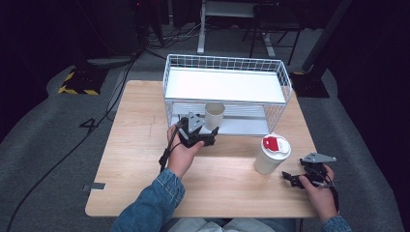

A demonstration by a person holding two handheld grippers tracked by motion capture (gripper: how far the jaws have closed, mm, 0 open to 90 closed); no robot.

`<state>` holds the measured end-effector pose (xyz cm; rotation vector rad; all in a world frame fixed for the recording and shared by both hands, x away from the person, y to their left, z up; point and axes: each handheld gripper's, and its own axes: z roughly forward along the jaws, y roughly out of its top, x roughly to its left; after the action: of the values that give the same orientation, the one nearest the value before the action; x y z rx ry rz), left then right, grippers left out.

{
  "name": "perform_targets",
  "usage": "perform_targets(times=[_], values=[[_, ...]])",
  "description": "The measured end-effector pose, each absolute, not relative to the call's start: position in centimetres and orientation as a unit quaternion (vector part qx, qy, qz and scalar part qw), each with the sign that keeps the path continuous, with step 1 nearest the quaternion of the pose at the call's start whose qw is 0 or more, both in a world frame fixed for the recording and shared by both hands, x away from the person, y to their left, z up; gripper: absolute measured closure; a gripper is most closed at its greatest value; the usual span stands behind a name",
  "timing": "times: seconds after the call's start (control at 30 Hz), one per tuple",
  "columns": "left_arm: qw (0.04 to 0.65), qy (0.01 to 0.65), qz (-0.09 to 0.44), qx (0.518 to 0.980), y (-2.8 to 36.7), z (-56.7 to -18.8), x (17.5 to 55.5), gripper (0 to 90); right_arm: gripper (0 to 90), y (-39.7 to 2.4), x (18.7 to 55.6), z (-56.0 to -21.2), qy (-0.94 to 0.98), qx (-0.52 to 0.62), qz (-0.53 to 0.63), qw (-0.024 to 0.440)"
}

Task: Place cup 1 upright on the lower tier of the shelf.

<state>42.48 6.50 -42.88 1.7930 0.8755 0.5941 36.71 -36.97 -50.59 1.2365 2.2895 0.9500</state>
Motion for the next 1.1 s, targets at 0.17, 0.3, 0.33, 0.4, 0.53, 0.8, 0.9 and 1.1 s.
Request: perform_targets(times=[0.17,0.3,0.33,0.4,0.53,0.8,0.9,1.1], values=[[0.505,0.358,0.238,0.748,7.6,-42.1,41.0,19.7,0.1,-37.0,36.7,-50.6,0.812,0.439,0.337,0.185],[0.504,0.354,0.235,0.752,8.5,-41.4,39.8,19.8,0.1,-37.0,36.7,-50.6,0.812,0.439,0.337,0.185],[0.501,0.354,0.237,0.754,8.8,-41.2,39.3,20.0,0.0,-37.0,36.7,-50.6,0.812,0.439,0.337,0.185],[0.497,0.356,0.237,0.755,9.2,-40.9,38.8,21.0,0.0,-37.0,36.7,-50.6,0.812,0.439,0.337,0.185],[0.493,0.364,0.224,0.758,10.1,-40.7,37.6,21.2,0.1,-37.0,36.7,-50.6,0.812,0.439,0.337,0.185],[0.482,0.361,0.213,0.770,12.2,-41.1,35.5,22.2,0.1,-37.0,36.7,-50.6,0.812,0.439,0.337,0.185],[0.475,0.361,0.202,0.777,13.0,-41.3,34.8,22.6,0.1,-37.0,36.7,-50.6,0.812,0.439,0.337,0.185],[0.477,0.364,0.191,0.777,14.1,-42.3,33.4,22.6,0.1,-37.0,36.7,-50.6,0.812,0.439,0.337,0.185]])
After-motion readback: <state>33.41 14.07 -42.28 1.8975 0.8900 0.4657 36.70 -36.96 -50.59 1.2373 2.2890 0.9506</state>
